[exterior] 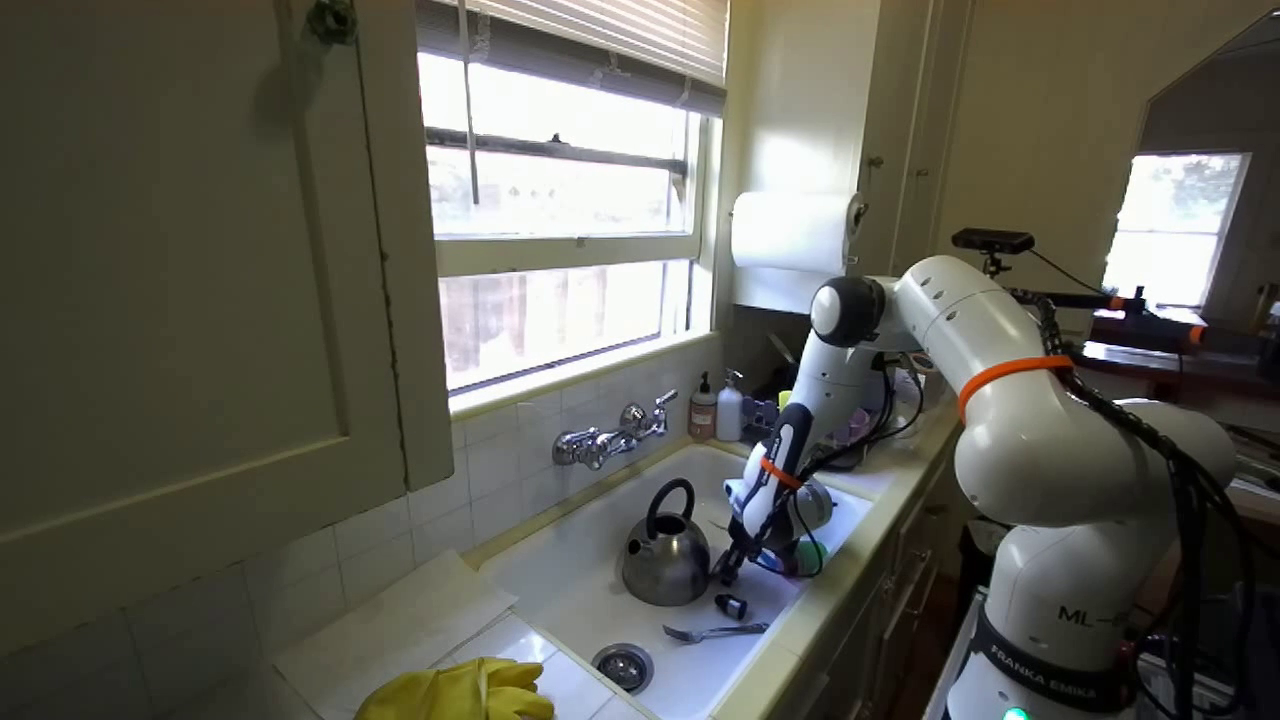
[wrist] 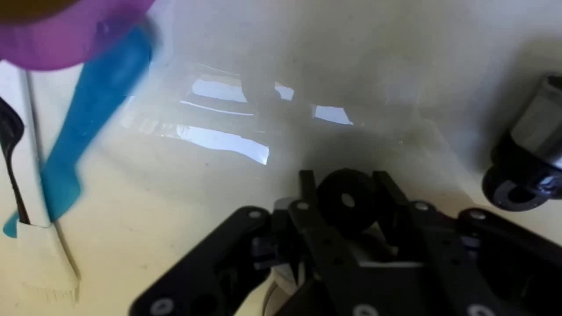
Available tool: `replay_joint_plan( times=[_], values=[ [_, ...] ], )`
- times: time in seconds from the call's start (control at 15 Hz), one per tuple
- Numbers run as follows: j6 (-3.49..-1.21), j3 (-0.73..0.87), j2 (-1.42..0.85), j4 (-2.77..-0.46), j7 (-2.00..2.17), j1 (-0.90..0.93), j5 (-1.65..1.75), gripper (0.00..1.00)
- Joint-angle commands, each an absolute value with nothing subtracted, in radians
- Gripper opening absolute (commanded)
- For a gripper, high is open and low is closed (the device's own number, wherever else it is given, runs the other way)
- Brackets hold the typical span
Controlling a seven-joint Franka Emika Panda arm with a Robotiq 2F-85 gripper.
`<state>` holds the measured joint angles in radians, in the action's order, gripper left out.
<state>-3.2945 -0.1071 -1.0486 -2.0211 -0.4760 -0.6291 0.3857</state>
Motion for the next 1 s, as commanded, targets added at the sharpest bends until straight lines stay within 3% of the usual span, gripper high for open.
replay_joint_plan(
  times=[0.0,0.93],
  values=[
    [-3.294,-0.114,-1.028,-2.043,-0.469,-0.65,0.421,0.11],
    [-3.208,-0.145,-0.634,-2.434,-0.485,-0.702,0.46,0.11]
  ],
)
